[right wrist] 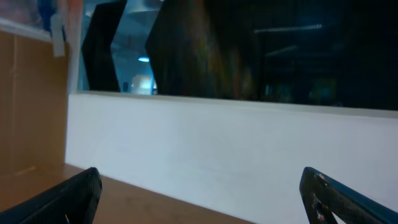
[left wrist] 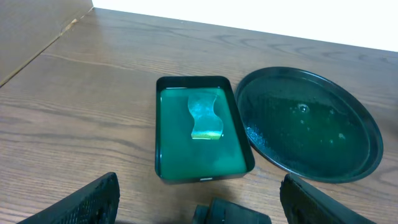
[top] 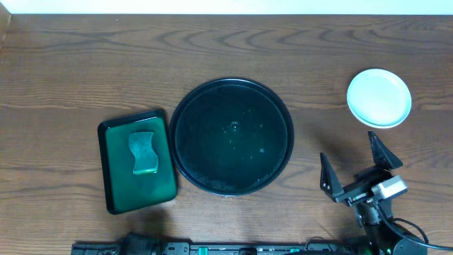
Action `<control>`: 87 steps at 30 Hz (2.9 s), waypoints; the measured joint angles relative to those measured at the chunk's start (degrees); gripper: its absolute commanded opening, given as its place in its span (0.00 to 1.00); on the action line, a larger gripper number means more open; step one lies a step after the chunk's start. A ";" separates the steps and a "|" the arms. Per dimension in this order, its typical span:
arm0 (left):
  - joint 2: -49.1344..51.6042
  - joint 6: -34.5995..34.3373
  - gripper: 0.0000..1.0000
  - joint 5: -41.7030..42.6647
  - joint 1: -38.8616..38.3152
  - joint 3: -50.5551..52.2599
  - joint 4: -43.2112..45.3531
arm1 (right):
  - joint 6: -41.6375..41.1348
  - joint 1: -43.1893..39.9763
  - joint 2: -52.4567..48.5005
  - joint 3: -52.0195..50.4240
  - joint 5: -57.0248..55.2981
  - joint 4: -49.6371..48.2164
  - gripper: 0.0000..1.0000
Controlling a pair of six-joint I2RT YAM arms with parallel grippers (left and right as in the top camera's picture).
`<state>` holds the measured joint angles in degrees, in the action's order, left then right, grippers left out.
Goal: Clean dirty plates on tray and stack at the side
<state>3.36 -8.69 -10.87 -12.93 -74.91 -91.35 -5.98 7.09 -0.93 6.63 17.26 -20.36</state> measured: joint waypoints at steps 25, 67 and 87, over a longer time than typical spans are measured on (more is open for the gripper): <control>0.00 0.00 0.83 0.00 0.02 0.00 -0.02 | -9.09 -6.38 0.31 -6.25 -7.17 17.33 0.99; 0.00 0.00 0.83 0.00 0.02 0.00 0.00 | -9.94 -6.36 0.31 -6.25 -8.11 23.61 0.99; 0.00 0.00 0.83 -0.02 0.02 0.00 2.56 | -9.94 -6.36 0.31 -6.25 -8.11 23.61 0.99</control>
<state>3.36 -8.69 -10.90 -12.91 -74.91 -88.79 -15.92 0.73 -0.62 0.38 9.15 3.25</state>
